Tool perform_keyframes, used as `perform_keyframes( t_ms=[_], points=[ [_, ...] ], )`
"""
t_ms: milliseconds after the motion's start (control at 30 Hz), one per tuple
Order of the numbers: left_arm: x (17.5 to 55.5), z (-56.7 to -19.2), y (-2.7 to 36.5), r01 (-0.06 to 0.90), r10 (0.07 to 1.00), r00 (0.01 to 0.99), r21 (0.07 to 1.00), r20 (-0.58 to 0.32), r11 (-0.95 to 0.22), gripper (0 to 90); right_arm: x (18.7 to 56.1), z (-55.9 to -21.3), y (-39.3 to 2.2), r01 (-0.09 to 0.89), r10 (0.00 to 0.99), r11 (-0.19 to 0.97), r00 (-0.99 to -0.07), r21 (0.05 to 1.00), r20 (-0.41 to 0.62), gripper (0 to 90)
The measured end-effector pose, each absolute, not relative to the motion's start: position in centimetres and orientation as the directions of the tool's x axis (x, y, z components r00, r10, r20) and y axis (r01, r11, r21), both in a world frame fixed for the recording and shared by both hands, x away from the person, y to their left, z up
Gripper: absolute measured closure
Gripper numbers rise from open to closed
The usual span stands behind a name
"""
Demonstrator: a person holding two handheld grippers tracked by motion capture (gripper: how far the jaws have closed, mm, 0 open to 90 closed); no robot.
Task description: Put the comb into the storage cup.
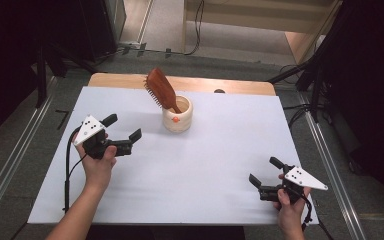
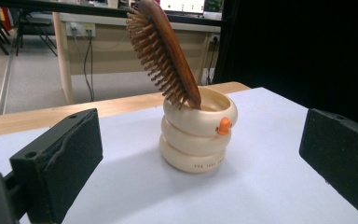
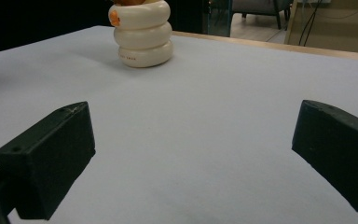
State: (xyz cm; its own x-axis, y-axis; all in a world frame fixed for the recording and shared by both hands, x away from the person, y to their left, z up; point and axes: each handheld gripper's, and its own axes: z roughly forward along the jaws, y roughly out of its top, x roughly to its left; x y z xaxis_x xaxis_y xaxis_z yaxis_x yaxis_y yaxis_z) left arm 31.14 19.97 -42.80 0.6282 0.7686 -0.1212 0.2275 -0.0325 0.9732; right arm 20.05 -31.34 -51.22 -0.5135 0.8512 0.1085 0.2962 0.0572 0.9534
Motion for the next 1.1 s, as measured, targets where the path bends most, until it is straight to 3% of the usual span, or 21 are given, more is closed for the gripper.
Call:
perform_keyframes(
  t_ms=[1100],
  points=[
    [25.8,-45.4,26.2,0.228,0.805,0.586,0.972,-0.089,-0.058,0.0,20.0,-51.2,-31.2,0.300,0.859,0.059,-0.502,0.952,0.105,0.0]
  ],
)
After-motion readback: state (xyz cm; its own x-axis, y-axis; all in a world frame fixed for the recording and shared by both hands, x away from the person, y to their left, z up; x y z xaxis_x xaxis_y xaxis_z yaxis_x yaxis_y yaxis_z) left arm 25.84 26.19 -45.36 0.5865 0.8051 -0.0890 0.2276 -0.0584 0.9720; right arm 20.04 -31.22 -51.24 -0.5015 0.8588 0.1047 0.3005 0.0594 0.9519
